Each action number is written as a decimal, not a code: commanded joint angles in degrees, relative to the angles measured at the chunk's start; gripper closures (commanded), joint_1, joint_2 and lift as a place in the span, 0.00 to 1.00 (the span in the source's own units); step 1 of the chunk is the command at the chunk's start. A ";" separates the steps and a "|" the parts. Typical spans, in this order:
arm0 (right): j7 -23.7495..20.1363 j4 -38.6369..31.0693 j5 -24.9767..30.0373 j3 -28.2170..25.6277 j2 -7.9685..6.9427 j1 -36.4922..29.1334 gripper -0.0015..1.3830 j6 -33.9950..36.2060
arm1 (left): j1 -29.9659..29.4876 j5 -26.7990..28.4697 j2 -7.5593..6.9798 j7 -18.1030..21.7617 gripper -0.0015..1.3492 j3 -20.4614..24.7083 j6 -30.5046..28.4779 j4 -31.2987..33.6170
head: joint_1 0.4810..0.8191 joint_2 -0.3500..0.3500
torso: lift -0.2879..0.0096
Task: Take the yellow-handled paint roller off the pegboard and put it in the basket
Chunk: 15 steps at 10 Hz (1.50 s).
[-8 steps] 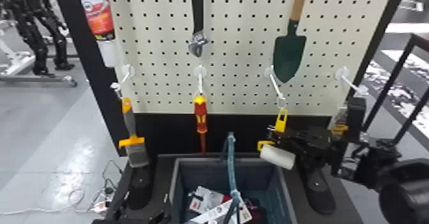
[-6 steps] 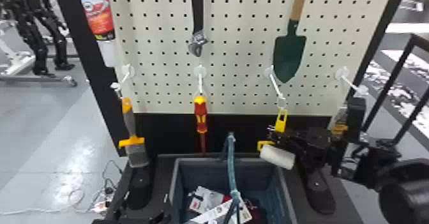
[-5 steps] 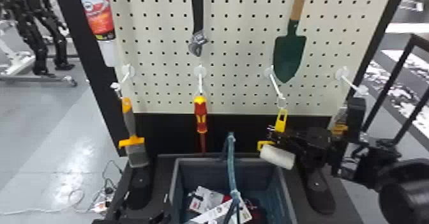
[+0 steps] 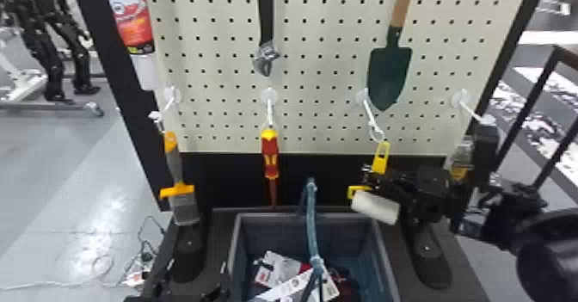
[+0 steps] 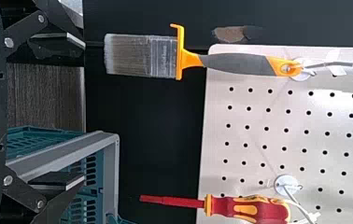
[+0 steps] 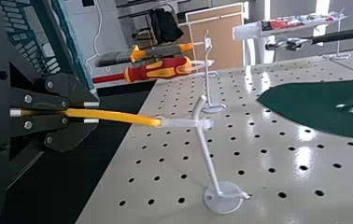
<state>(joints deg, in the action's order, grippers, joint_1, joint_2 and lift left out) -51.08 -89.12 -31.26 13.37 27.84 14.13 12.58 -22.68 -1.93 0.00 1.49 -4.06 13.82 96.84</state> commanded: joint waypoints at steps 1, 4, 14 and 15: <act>0.01 -2.55 0.05 -0.36 1.16 -0.25 0.92 1.48 | -0.08 -0.09 0.15 0.09 0.22 0.02 -0.11 0.02 | 0.20 0.50 | 0.63; 0.45 -6.59 0.23 -2.91 1.78 -2.00 0.92 3.50 | -0.17 -0.09 0.15 0.26 0.22 0.02 -0.29 0.02 | 0.20 0.50 | 0.63; 1.95 -12.92 0.76 -6.95 1.08 -7.54 0.92 10.54 | -0.52 -0.09 0.15 0.35 0.22 -0.07 -0.73 0.20 | 0.20 0.50 | 0.63; 1.15 -12.13 0.76 -6.86 -0.51 -8.86 0.92 11.15 | -0.52 0.00 0.15 0.35 0.22 -0.07 -0.73 0.11 | 0.20 0.50 | 0.63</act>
<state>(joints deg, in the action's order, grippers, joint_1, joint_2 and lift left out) -49.75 -101.69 -30.54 6.44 28.31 6.09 23.38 -23.19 -1.95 0.00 1.84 -4.15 13.11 97.01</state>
